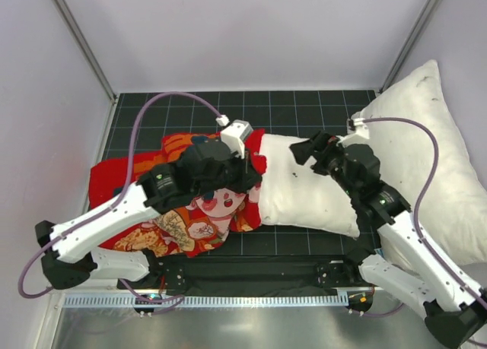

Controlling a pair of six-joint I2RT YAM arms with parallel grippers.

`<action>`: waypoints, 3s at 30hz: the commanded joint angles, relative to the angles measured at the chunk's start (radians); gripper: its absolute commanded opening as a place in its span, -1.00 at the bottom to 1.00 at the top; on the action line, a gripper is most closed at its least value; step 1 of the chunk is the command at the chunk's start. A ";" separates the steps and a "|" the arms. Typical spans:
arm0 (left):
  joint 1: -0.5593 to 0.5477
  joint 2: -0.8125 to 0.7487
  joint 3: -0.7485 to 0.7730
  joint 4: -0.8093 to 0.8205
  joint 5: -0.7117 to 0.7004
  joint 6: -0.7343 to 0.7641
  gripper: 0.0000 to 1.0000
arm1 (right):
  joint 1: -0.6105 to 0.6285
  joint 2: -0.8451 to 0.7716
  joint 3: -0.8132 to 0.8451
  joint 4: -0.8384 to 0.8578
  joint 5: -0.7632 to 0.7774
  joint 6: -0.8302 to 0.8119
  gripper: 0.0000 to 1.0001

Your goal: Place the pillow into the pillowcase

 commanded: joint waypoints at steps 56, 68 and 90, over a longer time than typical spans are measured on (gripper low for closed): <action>-0.079 0.356 0.073 -0.266 -0.275 -0.072 0.10 | -0.441 -0.233 -0.175 -0.238 -0.461 -0.245 -0.92; -0.079 0.151 0.105 -0.336 -0.320 -0.066 -0.97 | -0.439 -0.217 -0.098 -0.211 -0.598 -0.233 -0.92; -0.075 0.267 0.946 0.113 0.034 0.149 -0.99 | -0.441 0.031 0.922 -0.111 -0.715 -0.054 -0.92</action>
